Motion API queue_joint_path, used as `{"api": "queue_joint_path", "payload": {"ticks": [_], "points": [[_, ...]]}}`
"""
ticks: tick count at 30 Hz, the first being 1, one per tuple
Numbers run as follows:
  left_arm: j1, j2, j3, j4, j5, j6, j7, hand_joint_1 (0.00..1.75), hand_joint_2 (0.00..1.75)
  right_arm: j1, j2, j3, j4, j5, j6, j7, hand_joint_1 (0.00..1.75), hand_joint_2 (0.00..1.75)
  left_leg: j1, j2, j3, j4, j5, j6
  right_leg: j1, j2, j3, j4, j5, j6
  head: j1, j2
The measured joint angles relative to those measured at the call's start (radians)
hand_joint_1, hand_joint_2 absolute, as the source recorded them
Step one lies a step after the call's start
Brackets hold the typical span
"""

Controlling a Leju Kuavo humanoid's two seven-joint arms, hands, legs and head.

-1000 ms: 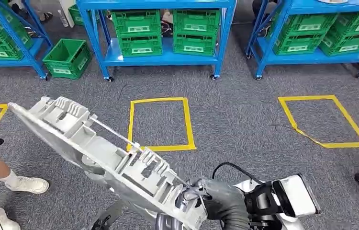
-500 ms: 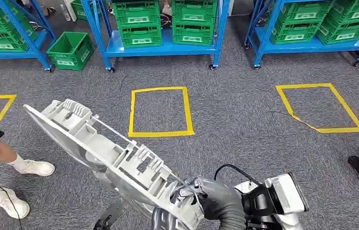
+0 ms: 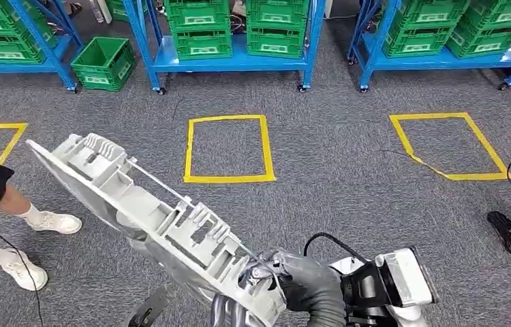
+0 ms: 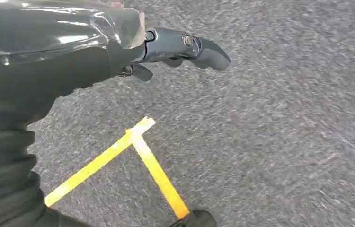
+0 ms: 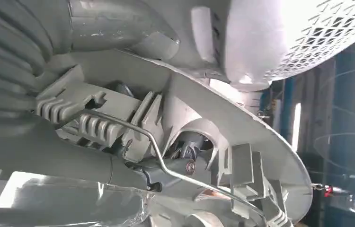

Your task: Take the parts from the cabinet and place them on the table.

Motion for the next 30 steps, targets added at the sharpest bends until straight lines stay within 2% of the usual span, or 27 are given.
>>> {"api": "queue_joint_path", "payload": {"ticks": [1, 3, 4, 5, 6, 8, 9, 10, 11, 13, 14, 15, 16, 18, 19, 20, 21, 22, 24, 25, 26, 27, 29, 30], "points": [[-0.001, 0.001, 0.000, 0.000, -0.003, 0.002, 0.000, 0.00, 1.75, -0.002, 0.000, 0.001, 0.000, 0.000, 0.000, -0.007, 1.75, 1.75, 0.000, 0.000, -0.010, 0.000, 0.007, 0.009, -0.003, 0.004, -0.023, 0.049, -0.033, -0.004, 0.002, 0.000], [0.001, 0.001, 0.002, 0.000, -0.006, 0.003, 0.000, 0.00, 1.75, -0.001, -0.001, 0.004, 0.000, 0.000, 0.000, -0.019, 1.75, 1.75, -0.001, -0.001, -0.030, 0.004, 0.020, 0.008, -0.012, 0.006, -0.102, 0.236, -0.115, -0.008, 0.002, 0.000], [0.002, 0.002, 0.002, 0.000, -0.006, 0.003, 0.001, 0.00, 1.75, -0.001, -0.002, 0.005, 0.000, 0.000, 0.000, -0.022, 1.75, 1.75, -0.001, -0.001, -0.039, 0.005, 0.025, 0.006, -0.015, 0.006, -0.130, 0.309, -0.141, -0.005, 0.002, 0.000], [0.003, 0.002, 0.002, 0.000, -0.008, 0.003, 0.001, 0.00, 1.75, -0.001, -0.002, 0.005, 0.001, 0.000, 0.000, -0.023, 1.75, 1.75, -0.001, 0.000, -0.048, 0.009, 0.030, 0.004, -0.021, 0.006, -0.138, 0.341, -0.148, 0.007, 0.002, 0.000], [0.004, 0.002, 0.002, 0.000, -0.010, 0.003, 0.002, 0.00, 1.75, -0.001, -0.002, 0.006, 0.001, 0.000, 0.000, -0.023, 1.75, 1.75, 0.000, -0.001, -0.054, 0.012, 0.032, 0.001, -0.026, 0.006, -0.116, 0.316, -0.139, 0.017, 0.002, 0.000], [0.004, 0.002, 0.002, 0.000, -0.012, 0.003, 0.003, 0.00, 1.75, -0.002, -0.002, 0.006, 0.001, 0.001, 0.002, -0.027, 1.75, 1.75, 0.001, -0.002, -0.063, 0.023, 0.034, -0.003, -0.036, 0.005, -0.005, 0.134, -0.082, 0.044, 0.002, 0.000], [0.004, 0.002, 0.003, 0.000, -0.013, 0.003, 0.003, 0.00, 1.75, -0.004, -0.002, 0.006, 0.001, 0.001, 0.002, -0.033, 1.75, 1.75, 0.001, -0.002, -0.067, 0.032, 0.032, -0.006, -0.040, 0.005, 0.050, 0.039, -0.058, 0.051, 0.002, 0.000], [0.004, 0.004, 0.006, 0.000, -0.015, 0.004, 0.004, 0.00, 1.75, -0.006, -0.001, 0.006, 0.001, 0.002, 0.002, -0.041, 1.75, 1.75, -0.006, -0.002, -0.079, 0.043, 0.030, -0.016, -0.036, 0.006, 0.063, 0.011, -0.072, 0.036, 0.002, 0.000], [0.004, 0.005, 0.010, 0.000, -0.018, 0.004, 0.005, 0.00, 1.75, -0.005, 0.001, 0.006, 0.000, 0.003, 0.002, -0.045, 1.75, 1.75, -0.007, -0.002, -0.086, 0.049, 0.032, -0.021, -0.035, 0.010, 0.058, 0.010, -0.063, 0.025, 0.000, 0.000], [0.006, 0.006, 0.013, 0.000, -0.023, 0.004, 0.005, 0.00, 1.75, -0.005, 0.002, 0.005, 0.000, 0.007, 0.002, -0.051, 1.75, 1.75, -0.002, -0.002, -0.091, 0.047, 0.041, -0.034, -0.028, 0.011, 0.050, 0.016, -0.059, 0.014, 0.000, 0.000], [0.006, 0.007, 0.014, 0.000, -0.023, 0.004, 0.005, 0.00, 1.75, -0.006, 0.002, 0.005, 0.000, 0.008, 0.002, -0.054, 1.75, 1.75, -0.002, -0.002, -0.092, 0.048, 0.042, -0.038, -0.030, 0.010, 0.048, 0.014, -0.055, 0.009, 0.001, 0.000], [0.006, 0.010, 0.014, -0.001, -0.024, 0.004, 0.005, 0.00, 1.75, -0.006, 0.004, 0.005, 0.000, 0.010, 0.002, -0.056, 1.75, 1.75, 0.004, -0.004, -0.097, 0.056, 0.032, -0.043, -0.041, 0.010, 0.049, 0.010, -0.049, -0.001, 0.001, 0.000], [0.006, 0.010, 0.015, -0.002, -0.028, 0.003, 0.005, 0.00, 1.75, -0.006, 0.006, 0.005, 0.000, 0.010, 0.002, -0.058, 1.75, 1.75, 0.004, -0.006, -0.111, 0.090, 0.000, -0.048, -0.039, 0.010, 0.046, 0.010, -0.046, -0.008, -0.001, 0.000], [0.006, 0.014, 0.016, -0.002, -0.032, 0.001, 0.005, 0.00, 1.75, -0.007, 0.010, 0.006, 0.000, 0.010, 0.005, -0.068, 1.75, 1.75, 0.005, -0.007, -0.178, 0.248, -0.087, -0.058, -0.035, 0.010, 0.039, 0.011, -0.041, -0.018, -0.002, 0.000], [0.007, 0.015, 0.016, -0.002, -0.034, 0.000, 0.005, 0.00, 1.75, -0.008, 0.010, 0.006, 0.000, 0.010, 0.011, -0.075, 1.75, 1.75, 0.005, -0.007, -0.213, 0.327, -0.119, -0.060, -0.032, 0.010, 0.035, 0.011, -0.039, -0.021, -0.002, 0.000], [0.008, 0.016, 0.018, -0.002, -0.035, -0.002, 0.005, 0.00, 1.75, -0.008, 0.010, 0.006, 0.001, 0.011, 0.014, -0.079, 1.75, 1.75, 0.005, -0.007, -0.232, 0.374, -0.127, -0.060, -0.029, 0.010, 0.032, 0.011, -0.037, -0.023, -0.002, 0.000], [0.009, 0.018, 0.018, -0.002, -0.037, -0.004, 0.005, 0.00, 1.75, -0.008, 0.010, 0.006, 0.002, 0.014, 0.018, -0.084, 1.75, 1.75, 0.005, -0.008, -0.224, 0.365, -0.113, -0.057, -0.026, 0.009, 0.030, 0.011, -0.036, -0.024, -0.002, 0.000], [0.010, 0.019, 0.019, -0.003, -0.040, -0.005, 0.005, 0.00, 1.75, -0.010, 0.010, 0.006, 0.002, 0.019, 0.025, -0.091, 1.75, 1.75, 0.005, -0.007, -0.191, 0.308, -0.079, -0.051, -0.023, 0.009, 0.031, 0.011, -0.035, -0.025, -0.002, 0.000], [0.010, 0.023, 0.019, -0.004, -0.043, -0.005, 0.006, 0.00, 1.75, -0.016, 0.010, 0.006, 0.002, 0.025, 0.034, -0.102, 1.75, 1.75, 0.001, -0.005, -0.085, 0.118, 0.006, -0.031, -0.016, 0.009, 0.033, 0.011, -0.033, -0.025, -0.002, 0.000], [0.009, 0.028, 0.020, -0.005, -0.043, -0.005, 0.006, 0.00, 1.75, -0.018, 0.012, 0.006, 0.002, 0.026, 0.035, -0.106, 1.75, 1.75, -0.004, 0.005, -0.054, 0.061, -0.002, -0.017, -0.017, 0.008, 0.034, 0.010, -0.032, -0.023, -0.001, 0.000], [0.009, 0.028, 0.020, -0.006, -0.043, -0.005, 0.006, 0.00, 1.75, -0.021, 0.013, 0.006, 0.002, 0.026, 0.036, -0.107, 1.75, 1.75, -0.008, 0.007, -0.055, 0.054, 0.000, -0.013, -0.006, 0.007, 0.028, 0.013, -0.028, -0.017, 0.001, 0.000], [0.009, 0.031, 0.020, -0.008, -0.043, -0.005, 0.007, 0.00, 1.75, -0.021, 0.014, 0.006, 0.003, 0.027, 0.037, -0.108, 1.75, 1.75, -0.012, 0.003, -0.060, 0.055, 0.001, -0.010, -0.011, 0.004, 0.024, 0.013, -0.025, -0.013, -0.004, 0.000], [0.010, 0.035, 0.021, -0.008, -0.043, -0.006, 0.007, 0.00, 1.75, -0.023, 0.016, 0.005, 0.003, 0.027, 0.038, -0.109, 1.75, 1.75, -0.014, -0.001, -0.065, 0.051, 0.007, -0.002, -0.013, 0.000, 0.024, 0.008, -0.020, -0.004, -0.003, 0.000], [0.009, 0.035, 0.021, -0.010, -0.043, -0.006, 0.007, 0.00, 1.75, -0.025, 0.016, 0.005, 0.003, 0.027, 0.038, -0.109, 1.75, 1.75, -0.003, -0.001, -0.055, 0.026, 0.024, 0.003, -0.006, -0.001, 0.020, 0.009, -0.022, -0.001, -0.003, 0.000]]}}
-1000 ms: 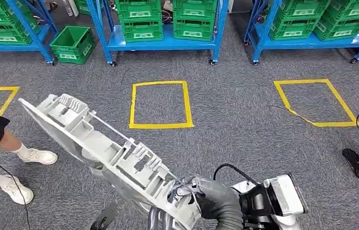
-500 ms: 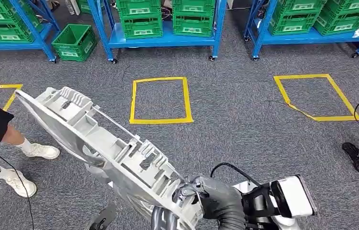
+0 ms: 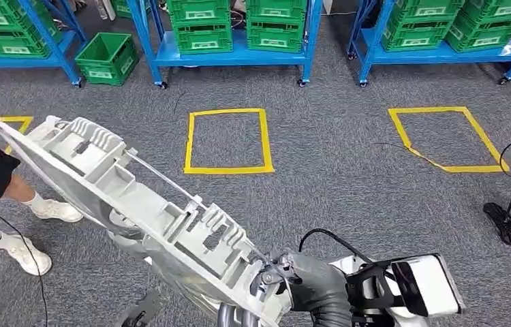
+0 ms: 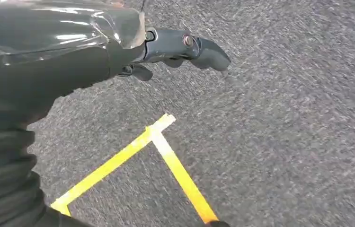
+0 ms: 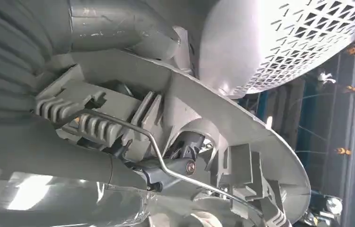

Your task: Take the parts from the cabinet and place them on the table.

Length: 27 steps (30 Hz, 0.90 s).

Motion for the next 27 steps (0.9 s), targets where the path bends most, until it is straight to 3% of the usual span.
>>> {"api": "queue_joint_path", "payload": {"ticks": [1, 2, 4, 5, 6, 7, 9, 10, 11, 12, 15, 16, 17, 18, 20, 21, 22, 23, 24, 25, 26, 27], "points": [[0.000, -0.002, 0.000, -0.002, 0.000, 0.000, 0.000, 0.00, 1.75, 0.000, 0.000, 0.000, 0.000, 0.000, 0.000, 0.000, 1.75, 1.75, 0.000, -0.001, 0.001, -0.008, 0.007, -0.001, -0.003, 0.003, -0.015, 0.020, -0.015, 0.000, 0.001, 0.000], [-0.002, -0.002, 0.000, -0.004, 0.000, 0.000, 0.000, 0.00, 1.75, -0.004, -0.001, -0.001, 0.000, -0.001, 0.000, -0.001, 1.75, 1.75, 0.001, -0.002, -0.004, -0.009, 0.013, 0.008, -0.006, 0.006, -0.040, 0.080, -0.050, -0.006, 0.004, 0.000], [-0.001, -0.003, 0.000, -0.004, 0.000, -0.001, 0.000, 0.00, 1.75, -0.003, -0.002, -0.001, 0.001, 0.000, 0.002, -0.002, 1.75, 1.75, 0.001, -0.010, -0.013, -0.009, 0.017, 0.006, -0.014, 0.007, -0.111, 0.241, -0.117, -0.009, 0.003, 0.000], [-0.001, -0.003, 0.000, -0.004, -0.001, -0.001, 0.000, 0.00, 1.75, -0.003, -0.003, -0.001, 0.002, 0.002, 0.003, -0.003, 1.75, 1.75, 0.001, -0.013, -0.018, -0.008, 0.020, 0.005, -0.016, 0.007, -0.142, 0.312, -0.141, -0.005, 0.004, 0.000], [-0.001, -0.003, 0.000, -0.004, -0.001, -0.001, 0.000, 0.00, 1.75, -0.003, -0.004, -0.001, 0.003, 0.005, 0.005, -0.003, 1.75, 1.75, 0.001, -0.020, -0.021, -0.008, 0.022, 0.002, -0.020, 0.007, -0.149, 0.332, -0.142, 0.005, 0.004, 0.000], [0.000, -0.004, 0.000, -0.004, -0.002, -0.001, 0.000, 0.00, 1.75, -0.003, -0.005, -0.001, 0.004, 0.007, 0.006, -0.004, 1.75, 1.75, 0.002, -0.028, -0.022, -0.007, 0.023, 0.000, -0.024, 0.007, -0.130, 0.304, -0.129, 0.015, 0.004, 0.000], [0.000, -0.007, 0.000, -0.004, -0.006, -0.002, 0.001, 0.00, 1.75, -0.004, -0.006, -0.001, 0.004, 0.011, 0.007, -0.009, 1.75, 1.75, 0.003, -0.049, -0.023, 0.001, 0.023, -0.003, -0.033, 0.013, -0.021, 0.112, -0.059, 0.043, 0.004, 0.000], [0.000, -0.008, 0.000, -0.006, -0.009, -0.003, 0.001, 0.00, 1.75, -0.004, -0.006, -0.001, 0.004, 0.014, 0.007, -0.013, 1.75, 1.75, 0.004, -0.058, -0.027, 0.010, 0.020, -0.009, -0.039, 0.036, 0.026, 0.023, -0.032, 0.050, 0.004, 0.000], [-0.001, -0.008, 0.001, -0.008, -0.010, -0.005, 0.001, 0.00, 1.75, -0.004, -0.006, -0.001, 0.004, 0.018, 0.008, -0.016, 1.75, 1.75, -0.001, -0.067, -0.037, 0.018, 0.018, -0.017, -0.035, 0.058, 0.032, 0.012, -0.046, 0.037, 0.004, 0.000], [0.000, -0.008, 0.002, -0.009, -0.011, -0.005, 0.003, 0.00, 1.75, -0.003, -0.005, -0.002, 0.003, 0.022, 0.008, -0.019, 1.75, 1.75, -0.002, -0.071, -0.046, 0.026, 0.020, -0.022, -0.034, 0.044, 0.029, 0.009, -0.039, 0.025, 0.003, 0.000], [0.007, -0.006, 0.003, -0.009, -0.013, -0.005, 0.005, 0.00, 1.75, -0.003, -0.001, -0.003, 0.000, 0.036, 0.007, -0.019, 1.75, 1.75, 0.005, -0.083, -0.055, 0.024, 0.027, -0.036, -0.027, 0.033, 0.022, 0.014, -0.034, 0.014, 0.003, 0.000], [0.009, -0.006, 0.003, -0.009, -0.015, -0.004, 0.005, 0.00, 1.75, -0.004, 0.001, -0.005, 0.000, 0.040, 0.006, -0.019, 1.75, 1.75, 0.009, -0.070, -0.059, 0.032, 0.018, -0.041, -0.039, 0.024, 0.023, 0.010, -0.029, 0.005, 0.003, 0.000], [0.008, -0.007, 0.003, -0.010, -0.016, -0.003, 0.005, 0.00, 1.75, -0.004, 0.003, -0.006, 0.000, 0.042, 0.005, -0.019, 1.75, 1.75, 0.007, -0.038, -0.072, 0.064, -0.006, -0.047, -0.037, 0.019, 0.023, 0.010, -0.030, -0.002, -0.001, 0.000], [0.007, -0.005, 0.004, -0.010, -0.016, -0.002, 0.005, 0.00, 1.75, -0.004, 0.005, -0.006, -0.002, 0.043, 0.005, -0.020, 1.75, 1.75, 0.008, -0.023, -0.100, 0.127, -0.045, -0.052, -0.034, 0.012, 0.022, 0.010, -0.030, -0.011, -0.002, 0.000], [0.008, -0.005, 0.005, -0.010, -0.019, -0.002, 0.006, 0.00, 1.75, -0.003, 0.006, -0.008, -0.003, 0.044, 0.004, -0.020, 1.75, 1.75, 0.010, -0.015, -0.177, 0.298, -0.119, -0.059, -0.028, -0.005, 0.021, 0.010, -0.030, -0.011, -0.002, 0.000], [0.008, -0.005, 0.005, -0.010, -0.019, -0.002, 0.006, 0.00, 1.75, -0.002, 0.006, -0.009, -0.003, 0.045, 0.004, -0.020, 1.75, 1.75, 0.011, -0.015, -0.202, 0.352, -0.132, -0.060, -0.026, -0.014, 0.021, 0.010, -0.030, -0.011, -0.002, 0.000], [0.009, -0.005, 0.005, -0.010, -0.019, -0.002, 0.007, 0.00, 1.75, -0.002, 0.006, -0.009, -0.003, 0.045, 0.004, -0.020, 1.75, 1.75, 0.011, -0.013, -0.203, 0.353, -0.120, -0.058, -0.024, -0.025, 0.021, 0.010, -0.030, -0.012, -0.002, 0.000], [0.009, -0.005, 0.005, -0.010, -0.019, -0.002, 0.007, 0.00, 1.75, -0.002, 0.006, -0.009, -0.003, 0.045, 0.004, -0.020, 1.75, 1.75, 0.011, -0.011, -0.180, 0.305, -0.089, -0.054, -0.022, -0.032, 0.022, 0.010, -0.031, -0.011, -0.002, 0.000], [0.009, -0.004, 0.005, -0.010, -0.018, -0.002, 0.007, 0.00, 1.75, -0.002, 0.006, -0.009, -0.003, 0.045, 0.004, -0.020, 1.75, 1.75, 0.010, -0.005, -0.137, 0.222, -0.047, -0.049, -0.021, -0.041, 0.023, 0.010, -0.031, -0.011, -0.002, 0.000], [0.008, -0.003, 0.005, -0.010, -0.019, -0.002, 0.007, 0.00, 1.75, -0.003, 0.008, -0.010, -0.003, 0.045, 0.004, -0.020, 1.75, 1.75, 0.006, 0.017, -0.081, 0.120, -0.004, -0.039, -0.018, -0.047, 0.024, 0.010, -0.032, -0.012, -0.002, 0.000], [0.007, -0.001, 0.006, -0.012, -0.018, -0.002, 0.007, 0.00, 1.75, -0.003, 0.010, -0.010, -0.006, 0.045, 0.003, -0.020, 1.75, 1.75, -0.001, 0.065, -0.043, 0.045, 0.007, -0.027, -0.017, -0.054, 0.025, 0.010, -0.032, -0.012, -0.002, 0.000], [0.005, 0.000, 0.006, -0.013, -0.018, -0.002, 0.007, 0.00, 1.75, -0.003, 0.011, -0.010, -0.006, 0.045, 0.003, -0.020, 1.75, 1.75, -0.012, 0.080, -0.041, 0.036, 0.002, -0.024, -0.002, -0.062, 0.021, 0.012, -0.032, -0.011, -0.001, 0.000]]}}
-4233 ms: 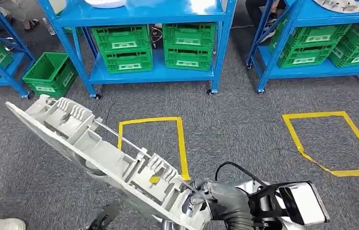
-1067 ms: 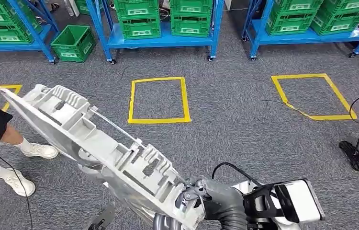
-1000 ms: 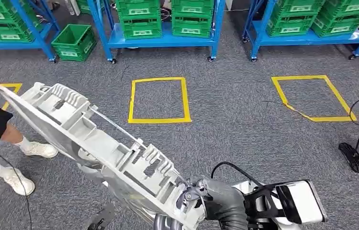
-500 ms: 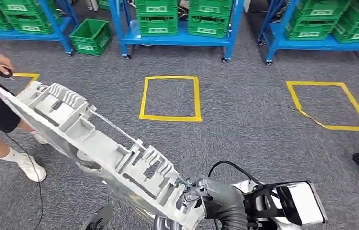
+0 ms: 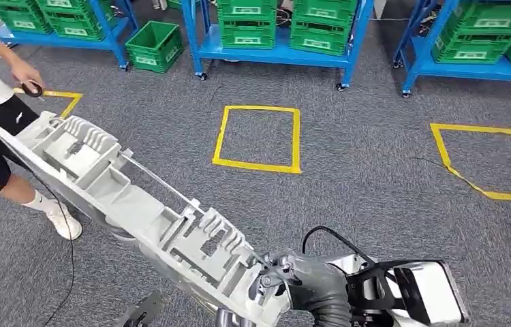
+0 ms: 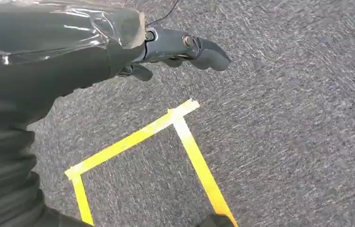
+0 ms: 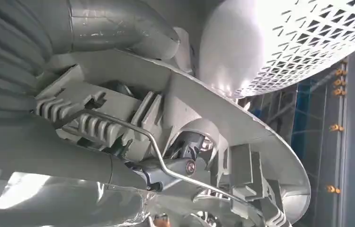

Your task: Take the parts from the cabinet and place them on the table.

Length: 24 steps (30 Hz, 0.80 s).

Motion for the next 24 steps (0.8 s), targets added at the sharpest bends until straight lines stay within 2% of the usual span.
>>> {"api": "queue_joint_path", "payload": {"ticks": [1, 3, 4, 5, 6, 7, 8, 9, 10, 11, 12, 13, 14, 15, 16, 18, 19, 20, 21, 22, 23, 24], "points": [[-0.001, 0.000, 0.000, -0.003, 0.000, 0.000, 0.000, 0.00, 1.75, 0.001, 0.000, 0.000, 0.000, 0.000, 0.000, 0.000, 1.75, 1.75, -0.003, -0.018, -0.008, 0.000, 0.002, 0.002, -0.005, -0.008, -0.002, -0.001, 0.000, 0.001, -0.002, 0.000], [0.001, 0.003, 0.001, -0.003, 0.000, 0.001, 0.000, 0.00, 1.75, -0.001, 0.000, -0.001, 0.000, 0.001, -0.001, 0.000, 1.75, 1.75, -0.004, -0.038, -0.012, -0.002, 0.004, 0.006, -0.005, -0.030, 0.002, -0.006, 0.001, 0.007, -0.001, 0.000], [0.001, 0.003, 0.001, -0.004, -0.001, 0.001, 0.001, 0.00, 1.75, 0.000, 0.000, -0.001, -0.002, 0.002, -0.002, 0.000, 1.75, 1.75, 0.002, -0.051, 0.000, -0.019, 0.016, 0.013, 0.000, -0.036, 0.001, -0.004, -0.005, 0.013, -0.002, 0.000], [0.001, 0.000, 0.001, -0.006, -0.002, 0.002, 0.001, 0.00, 1.75, -0.001, 0.000, -0.002, -0.002, 0.003, -0.003, -0.001, 1.75, 1.75, 0.007, -0.061, 0.002, -0.027, 0.023, 0.015, -0.007, -0.001, -0.008, 0.015, -0.018, 0.014, 0.001, 0.000], [-0.002, 0.000, 0.001, -0.009, -0.002, 0.002, 0.001, 0.00, 1.75, -0.001, -0.001, -0.003, -0.003, 0.003, -0.004, -0.003, 1.75, 1.75, 0.009, -0.072, -0.001, -0.029, 0.028, 0.023, -0.010, 0.037, -0.034, 0.075, -0.051, 0.006, 0.002, 0.000], [-0.004, 0.000, 0.001, -0.011, -0.003, 0.002, 0.001, 0.00, 1.75, 0.000, -0.002, -0.004, -0.003, 0.003, -0.004, -0.005, 1.75, 1.75, 0.009, -0.085, -0.003, -0.028, 0.029, 0.024, -0.013, 0.056, -0.070, 0.153, -0.084, 0.001, 0.006, 0.000], [-0.003, -0.001, 0.001, -0.012, -0.003, 0.001, 0.002, 0.00, 1.75, 0.001, -0.002, -0.004, -0.003, 0.003, -0.004, -0.005, 1.75, 1.75, 0.009, -0.099, -0.006, -0.028, 0.030, 0.026, -0.014, 0.064, -0.112, 0.241, -0.117, -0.002, 0.005, 0.000], [-0.003, -0.001, 0.001, -0.012, -0.003, 0.001, 0.002, 0.00, 1.75, 0.001, -0.003, -0.004, -0.002, 0.004, -0.004, -0.005, 1.75, 1.75, 0.008, -0.112, -0.008, -0.027, 0.031, 0.026, -0.014, 0.066, -0.143, 0.305, -0.135, 0.001, 0.005, 0.000], [-0.002, -0.001, 0.002, -0.012, -0.004, 0.001, 0.003, 0.00, 1.75, 0.002, -0.005, -0.004, -0.002, 0.006, -0.004, -0.006, 1.75, 1.75, 0.008, -0.126, -0.009, -0.025, 0.031, 0.025, -0.014, 0.067, -0.152, 0.322, -0.132, 0.010, 0.005, 0.000], [-0.001, -0.002, 0.001, -0.013, -0.006, 0.000, 0.003, 0.00, 1.75, 0.003, -0.005, -0.004, -0.002, 0.007, -0.004, -0.008, 1.75, 1.75, 0.008, -0.140, -0.009, -0.023, 0.031, 0.025, -0.016, 0.068, -0.135, 0.285, -0.111, 0.021, 0.006, 0.000], [-0.001, -0.003, 0.001, -0.013, -0.008, 0.000, 0.004, 0.00, 1.75, 0.002, -0.005, -0.005, -0.002, 0.008, -0.003, -0.011, 1.75, 1.75, 0.009, -0.154, -0.009, -0.020, 0.031, 0.024, -0.020, 0.071, -0.099, 0.210, -0.077, 0.034, 0.006, 0.000], [-0.002, -0.005, 0.001, -0.013, -0.010, 0.000, 0.005, 0.00, 1.75, 0.002, -0.005, -0.005, -0.002, 0.008, -0.003, -0.014, 1.75, 1.75, 0.009, -0.169, -0.009, -0.015, 0.029, 0.020, -0.025, 0.084, -0.048, 0.103, -0.034, 0.045, 0.006, 0.000], [-0.001, -0.006, 0.001, -0.014, -0.011, 0.000, 0.006, 0.00, 1.75, 0.002, -0.005, -0.006, -0.002, 0.009, -0.003, -0.016, 1.75, 1.75, 0.009, -0.181, -0.013, -0.009, 0.026, 0.016, -0.031, 0.116, -0.012, 0.021, -0.008, 0.049, 0.006, 0.000], [-0.002, -0.006, 0.002, -0.014, -0.011, 0.000, 0.008, 0.00, 1.75, 0.002, -0.005, -0.006, -0.002, 0.010, -0.001, -0.017, 1.75, 1.75, 0.003, -0.190, -0.019, -0.002, 0.023, 0.008, -0.025, 0.122, -0.009, 0.014, -0.012, 0.035, 0.005, 0.000], [-0.001, -0.006, 0.003, -0.014, -0.012, 0.000, 0.008, 0.00, 1.75, 0.002, -0.005, -0.007, -0.003, 0.011, 0.000, -0.018, 1.75, 1.75, 0.004, -0.195, -0.025, 0.000, 0.026, 0.003, -0.027, 0.110, -0.008, 0.014, -0.007, 0.027, 0.005, 0.000], [0.004, -0.005, 0.008, -0.013, -0.013, 0.000, 0.008, 0.00, 1.75, 0.002, -0.005, -0.007, -0.003, 0.013, 0.000, -0.019, 1.75, 1.75, 0.010, -0.204, -0.031, -0.003, 0.031, -0.006, -0.019, 0.102, -0.011, 0.015, -0.004, 0.018, 0.004, 0.000], [0.006, -0.001, 0.009, -0.013, -0.013, -0.001, 0.009, 0.00, 1.75, 0.002, -0.004, -0.008, -0.003, 0.014, 0.000, -0.020, 1.75, 1.75, 0.009, -0.212, -0.033, 0.001, 0.029, -0.010, -0.032, 0.092, -0.010, 0.010, 0.000, 0.011, 0.005, 0.000], [0.009, -0.004, 0.009, -0.014, -0.013, -0.001, 0.008, 0.00, 1.75, 0.001, -0.003, -0.008, -0.003, 0.015, 0.001, -0.021, 1.75, 1.75, 0.009, -0.174, -0.043, 0.014, 0.016, -0.016, -0.032, 0.086, -0.007, 0.008, 0.000, 0.010, 0.003, 0.000], [0.009, -0.002, 0.010, -0.014, -0.013, -0.001, 0.008, 0.00, 1.75, 0.003, 0.000, -0.008, -0.003, 0.015, 0.003, -0.023, 1.75, 1.75, 0.008, -0.133, -0.060, 0.058, -0.013, -0.023, -0.032, 0.078, -0.006, 0.008, -0.001, -0.003, -0.004, 0.000], [0.007, 0.000, 0.011, -0.014, -0.013, -0.001, 0.008, 0.00, 1.75, 0.003, 0.000, -0.008, -0.003, 0.015, 0.003, -0.025, 1.75, 1.75, 0.012, -0.110, -0.093, 0.130, -0.049, -0.029, -0.028, 0.071, -0.005, 0.008, -0.003, -0.008, -0.003, 0.000], [0.007, 0.000, 0.011, -0.014, -0.013, -0.001, 0.008, 0.00, 1.75, 0.004, 0.000, -0.008, -0.003, 0.015, 0.003, -0.028, 1.75, 1.75, 0.016, -0.099, -0.135, 0.217, -0.086, -0.033, -0.026, 0.061, -0.005, 0.009, -0.004, -0.009, -0.004, 0.000], [0.007, 0.000, 0.011, -0.014, -0.013, -0.001, 0.008, 0.00, 1.75, 0.005, 0.000, -0.008, -0.003, 0.015, 0.004, -0.029, 1.75, 1.75, 0.018, -0.094, -0.172, 0.291, -0.111, -0.037, -0.024, 0.050, -0.006, 0.009, -0.004, -0.010, -0.004, 0.000]]}}
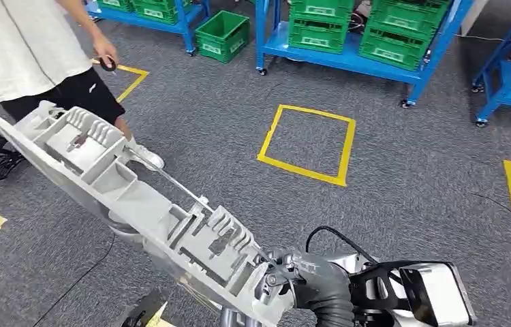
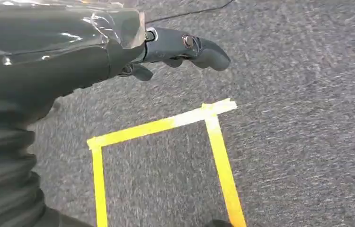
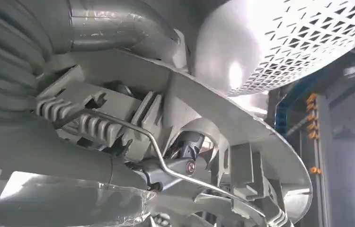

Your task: Take the parts from the cabinet and place them on the table.

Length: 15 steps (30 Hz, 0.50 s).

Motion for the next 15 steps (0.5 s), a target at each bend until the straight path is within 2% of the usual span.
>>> {"api": "queue_joint_path", "payload": {"ticks": [1, 2, 3, 4, 5, 6, 7, 8, 10, 11, 12, 13, 15], "points": [[0.001, -0.001, 0.000, 0.000, -0.001, -0.002, 0.000, 0.00, 1.75, 0.002, 0.000, 0.000, 0.000, 0.000, 0.002, -0.001, 1.75, 1.75, 0.001, 0.003, -0.016, 0.030, 0.001, -0.001, 0.002, -0.011, 0.000, 0.000, -0.001, -0.001, 0.000, 0.000], [0.001, 0.000, 0.000, 0.000, -0.002, -0.003, 0.000, 0.00, 1.75, 0.002, 0.000, 0.000, 0.000, 0.000, 0.002, -0.002, 1.75, 1.75, 0.002, 0.005, -0.007, 0.007, 0.022, 0.000, 0.002, -0.020, 0.001, 0.000, -0.002, -0.002, 0.000, 0.000], [0.001, 0.000, 0.000, 0.000, -0.002, -0.004, 0.000, 0.00, 1.75, 0.002, 0.000, 0.000, 0.000, 0.000, 0.003, -0.003, 1.75, 1.75, 0.002, 0.006, 0.024, -0.055, 0.057, 0.003, 0.003, -0.028, 0.002, 0.000, -0.002, -0.002, 0.000, 0.000], [0.000, 0.002, 0.000, 0.000, -0.003, -0.006, 0.000, 0.00, 1.75, 0.001, 0.000, 0.000, 0.000, 0.000, 0.003, -0.004, 1.75, 1.75, 0.000, 0.017, 0.074, -0.148, 0.099, 0.010, 0.005, -0.036, 0.003, 0.000, -0.003, -0.003, 0.000, 0.000], [0.000, 0.003, 0.000, -0.001, -0.003, -0.006, 0.000, 0.00, 1.75, 0.001, 0.000, 0.000, 0.000, 0.000, 0.004, -0.004, 1.75, 1.75, -0.004, 0.045, 0.127, -0.243, 0.134, 0.020, 0.006, -0.043, 0.006, 0.000, -0.005, -0.002, 0.000, 0.000], [-0.003, 0.005, 0.000, -0.002, -0.005, -0.007, 0.000, 0.00, 1.75, 0.001, 0.000, 0.000, 0.000, 0.000, 0.005, -0.004, 1.75, 1.75, -0.014, 0.084, 0.147, -0.282, 0.116, 0.024, 0.010, -0.049, 0.006, -0.001, -0.006, 0.001, 0.000, 0.000], [-0.006, 0.004, 0.000, -0.002, -0.006, -0.007, 0.000, 0.00, 1.75, 0.000, 0.000, 0.000, 0.000, 0.000, 0.005, -0.004, 1.75, 1.75, -0.020, 0.070, 0.143, -0.285, 0.122, 0.029, 0.020, -0.056, 0.003, 0.000, -0.008, 0.004, 0.001, 0.000], [-0.007, 0.004, 0.000, -0.005, -0.006, -0.008, 0.000, 0.00, 1.75, 0.001, 0.000, 0.000, 0.000, 0.000, 0.005, -0.004, 1.75, 1.75, -0.021, 0.062, 0.141, -0.283, 0.122, 0.031, 0.017, -0.065, 0.003, -0.001, -0.007, 0.006, 0.000, 0.000], [-0.007, 0.007, 0.000, -0.005, -0.006, -0.008, 0.000, 0.00, 1.75, -0.001, 0.000, -0.001, 0.000, 0.000, 0.006, -0.004, 1.75, 1.75, -0.024, 0.038, 0.141, -0.292, 0.125, 0.039, 0.017, -0.084, 0.010, -0.008, -0.008, 0.018, -0.001, 0.000], [-0.006, 0.008, 0.000, -0.005, -0.006, -0.008, 0.000, 0.00, 1.75, -0.001, 0.001, -0.001, 0.000, 0.000, 0.006, -0.004, 1.75, 1.75, -0.012, 0.031, 0.158, -0.307, 0.136, 0.045, 0.016, -0.072, 0.006, -0.001, -0.015, 0.022, 0.000, 0.000], [-0.007, 0.004, 0.000, -0.006, -0.007, -0.008, 0.000, 0.00, 1.75, -0.002, 0.000, -0.002, 0.000, 0.000, 0.007, -0.005, 1.75, 1.75, -0.010, 0.021, 0.162, -0.315, 0.142, 0.049, 0.011, -0.010, -0.003, 0.024, -0.028, 0.022, 0.002, 0.000], [-0.010, 0.004, 0.000, -0.006, -0.008, -0.008, 0.000, 0.00, 1.75, -0.002, -0.001, -0.003, 0.000, 0.000, 0.008, -0.006, 1.75, 1.75, -0.009, 0.012, 0.160, -0.314, 0.146, 0.055, 0.010, 0.010, -0.030, 0.084, -0.060, 0.014, 0.005, 0.000], [-0.011, 0.003, 0.000, -0.007, -0.008, -0.008, 0.001, 0.00, 1.75, 0.000, -0.002, -0.006, 0.001, 0.000, 0.010, -0.006, 1.75, 1.75, -0.010, -0.012, 0.158, -0.314, 0.147, 0.057, 0.009, 0.019, -0.106, 0.241, -0.115, 0.006, 0.009, 0.000]]}}
